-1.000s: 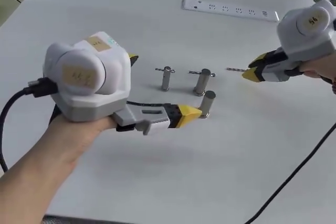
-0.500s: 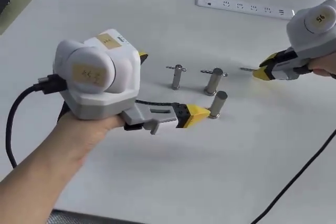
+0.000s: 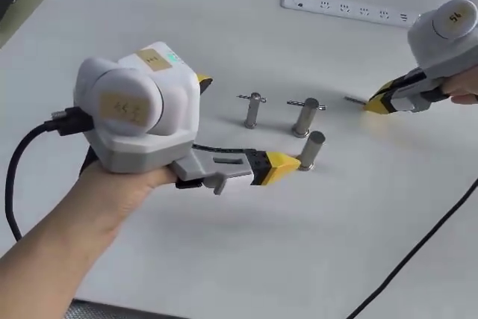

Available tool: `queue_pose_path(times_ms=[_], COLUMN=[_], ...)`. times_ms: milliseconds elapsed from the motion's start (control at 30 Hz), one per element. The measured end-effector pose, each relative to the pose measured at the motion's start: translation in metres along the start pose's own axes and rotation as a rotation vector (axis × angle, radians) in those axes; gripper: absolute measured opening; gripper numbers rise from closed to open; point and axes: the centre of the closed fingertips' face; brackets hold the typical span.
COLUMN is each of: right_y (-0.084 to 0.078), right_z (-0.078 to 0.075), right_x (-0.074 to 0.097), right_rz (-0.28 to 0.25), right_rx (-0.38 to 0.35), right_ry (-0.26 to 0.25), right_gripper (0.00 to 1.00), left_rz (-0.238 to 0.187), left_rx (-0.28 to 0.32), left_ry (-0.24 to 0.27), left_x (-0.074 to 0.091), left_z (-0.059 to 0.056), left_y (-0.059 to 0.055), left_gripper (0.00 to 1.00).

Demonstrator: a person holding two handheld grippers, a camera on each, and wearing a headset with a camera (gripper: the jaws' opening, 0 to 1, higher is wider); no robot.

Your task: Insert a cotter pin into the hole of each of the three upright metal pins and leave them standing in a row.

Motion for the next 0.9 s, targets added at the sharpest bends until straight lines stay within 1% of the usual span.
queue_pose_path(times_ms=[133,300,400,500,567,600,667,733,900], right_y=[0.0,0.0,0.0,-0.002,-0.002,-0.001,-0.002,-0.003,0.0], right_z=[0.001,0.0,0.0,0.0,0.003,0.004,0.007,0.01,0.021], right_x=[0.0,0.0,0.0,0.001,0.003,0.004,0.005,0.007,0.018], right_rz=[0.023,0.022,0.02,0.035,0.025,0.011,0.009,0.004,-0.026], right_rx=[0.042,0.065,0.072,0.115,0.125,0.15,0.156,0.181,0.228], right_ry=[-0.017,-0.022,-0.034,-0.056,-0.056,-0.057,-0.054,-0.056,-0.06], right_gripper=[0.0,0.0,0.0,0.0,0.0,0.0,0.0,0.0,0.0], left_rz=[0.003,-0.002,-0.005,-0.008,-0.006,-0.005,-0.007,-0.01,-0.012], left_rx=[0.01,0.01,0.011,0.005,0.005,0.003,0.001,0.003,0.005], left_ry=[-0.004,-0.003,0.0,0.0,-0.002,-0.002,0.001,0.002,0.0], left_x=[0.001,0.002,0.002,0.002,0.002,0.002,0.002,0.002,0.002], left_z=[0.0,0.001,0.002,0.001,0.0,0.0,0.0,0.0,-0.001], left_y=[-0.001,0.001,0.001,0.002,0.002,0.001,0.002,0.002,0.003], left_gripper=[0.94,0.94,0.93,0.93,0.93,0.93,0.93,0.93,0.9])
Point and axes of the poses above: the centre of the closed fingertips' face, and the gripper's own axes: x roughly backward along the fingers, z roughly to its left, y roughly out of its top, and after that the axes turned 3 degrees about -x, right-handed
